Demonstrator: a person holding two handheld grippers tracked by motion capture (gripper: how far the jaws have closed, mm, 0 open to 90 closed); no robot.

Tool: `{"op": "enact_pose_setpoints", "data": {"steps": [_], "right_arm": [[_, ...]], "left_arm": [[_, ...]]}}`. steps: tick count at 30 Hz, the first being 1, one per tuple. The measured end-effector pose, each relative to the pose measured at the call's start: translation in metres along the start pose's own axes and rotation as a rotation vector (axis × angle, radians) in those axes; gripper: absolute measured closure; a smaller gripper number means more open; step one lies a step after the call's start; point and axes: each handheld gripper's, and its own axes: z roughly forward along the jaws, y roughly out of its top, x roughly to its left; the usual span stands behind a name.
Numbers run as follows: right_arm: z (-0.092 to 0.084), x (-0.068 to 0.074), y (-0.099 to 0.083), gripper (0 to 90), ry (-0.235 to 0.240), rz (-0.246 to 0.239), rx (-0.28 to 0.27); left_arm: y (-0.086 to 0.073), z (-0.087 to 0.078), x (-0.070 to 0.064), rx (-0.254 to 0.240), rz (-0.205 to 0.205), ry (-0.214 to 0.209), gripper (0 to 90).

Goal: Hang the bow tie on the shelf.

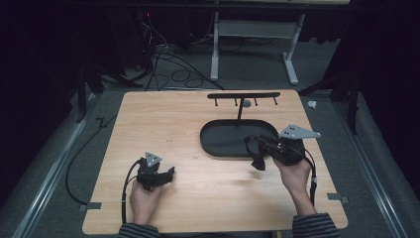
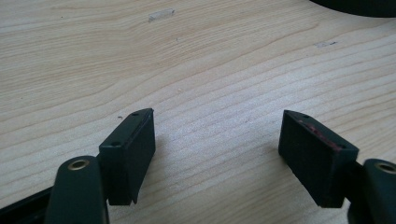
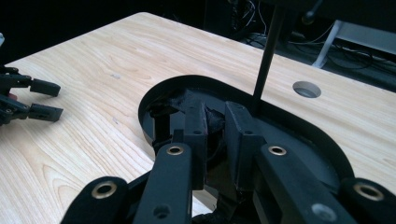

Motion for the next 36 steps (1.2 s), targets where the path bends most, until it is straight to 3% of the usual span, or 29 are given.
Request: {"op": "enact_pose_setpoints", "data": {"steps": [13,36], "right_arm": [[-0.001,-0.010,0.016,81.3,-0.010,-0.004,-0.010],[0.003,-0.026,0.025,81.3,-0.032,0.047,-0.024]], "left_arm": [[0.000,0.000,0.000,0.000,0.000,-0.001,27.8],[0.000,0.000,0.000,0.000,0.002,0.000,27.7]]}}
